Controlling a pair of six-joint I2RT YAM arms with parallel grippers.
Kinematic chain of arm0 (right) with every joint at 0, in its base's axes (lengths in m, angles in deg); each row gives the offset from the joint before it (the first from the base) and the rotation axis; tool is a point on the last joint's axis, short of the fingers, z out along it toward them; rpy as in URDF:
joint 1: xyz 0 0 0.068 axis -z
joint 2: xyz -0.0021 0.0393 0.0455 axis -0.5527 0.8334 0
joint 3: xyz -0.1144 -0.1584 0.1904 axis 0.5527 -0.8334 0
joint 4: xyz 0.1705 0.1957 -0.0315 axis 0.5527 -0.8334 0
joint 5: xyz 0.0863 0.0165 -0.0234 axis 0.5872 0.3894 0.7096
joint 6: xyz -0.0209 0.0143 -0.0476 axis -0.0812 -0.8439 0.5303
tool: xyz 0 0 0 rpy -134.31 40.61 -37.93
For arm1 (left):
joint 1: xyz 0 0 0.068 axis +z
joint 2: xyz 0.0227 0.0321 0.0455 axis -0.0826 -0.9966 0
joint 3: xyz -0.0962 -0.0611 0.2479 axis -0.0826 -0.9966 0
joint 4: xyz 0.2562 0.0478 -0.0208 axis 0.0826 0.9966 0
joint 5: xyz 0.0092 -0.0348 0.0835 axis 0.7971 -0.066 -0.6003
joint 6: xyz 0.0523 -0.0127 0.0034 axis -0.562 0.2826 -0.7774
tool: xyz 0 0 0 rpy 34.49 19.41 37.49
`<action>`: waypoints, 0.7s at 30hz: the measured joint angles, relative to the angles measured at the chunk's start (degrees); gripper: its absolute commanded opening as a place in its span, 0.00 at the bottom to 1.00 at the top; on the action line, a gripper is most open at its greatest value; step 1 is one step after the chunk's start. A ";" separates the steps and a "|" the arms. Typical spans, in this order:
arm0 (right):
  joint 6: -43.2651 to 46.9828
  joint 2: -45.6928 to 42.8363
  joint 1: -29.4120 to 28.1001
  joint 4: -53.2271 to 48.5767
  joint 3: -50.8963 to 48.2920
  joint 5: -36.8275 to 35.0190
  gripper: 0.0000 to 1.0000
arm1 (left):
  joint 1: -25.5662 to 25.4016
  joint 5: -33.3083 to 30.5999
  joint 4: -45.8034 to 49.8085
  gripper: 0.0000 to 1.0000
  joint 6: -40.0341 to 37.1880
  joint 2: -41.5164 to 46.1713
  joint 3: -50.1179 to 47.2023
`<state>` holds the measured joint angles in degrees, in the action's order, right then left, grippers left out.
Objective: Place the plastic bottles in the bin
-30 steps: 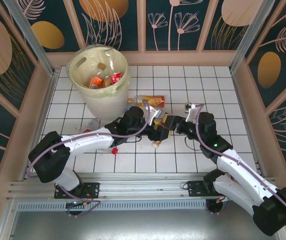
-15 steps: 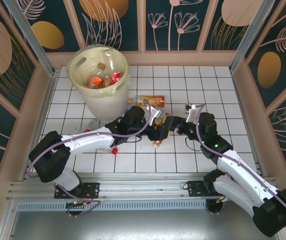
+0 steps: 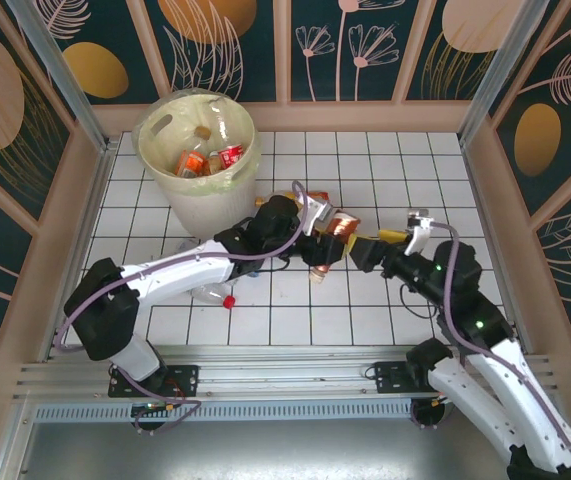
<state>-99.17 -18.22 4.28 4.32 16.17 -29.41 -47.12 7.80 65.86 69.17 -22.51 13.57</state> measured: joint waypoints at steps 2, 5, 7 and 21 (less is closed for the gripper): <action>2.14 -1.70 0.02 -2.95 1.81 -0.22 0.99 | 0.59 -0.24 1.49 0.54 -0.07 -0.79 1.84; 5.18 -3.98 0.04 -6.91 3.23 -0.35 0.99 | 2.16 -0.48 3.67 0.55 -0.28 -0.92 4.00; 6.60 -5.70 0.04 -8.59 3.26 -0.15 0.99 | 3.43 -0.83 4.85 0.56 -0.55 -0.92 5.64; 9.66 -13.09 0.04 -9.42 0.83 1.84 0.99 | 10.40 -6.91 20.37 0.56 -5.44 -0.90 23.91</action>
<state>-89.51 -31.32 4.32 -5.10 17.00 -27.57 -36.72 0.90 86.23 63.73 -23.41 37.48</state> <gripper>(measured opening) 0.991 0.566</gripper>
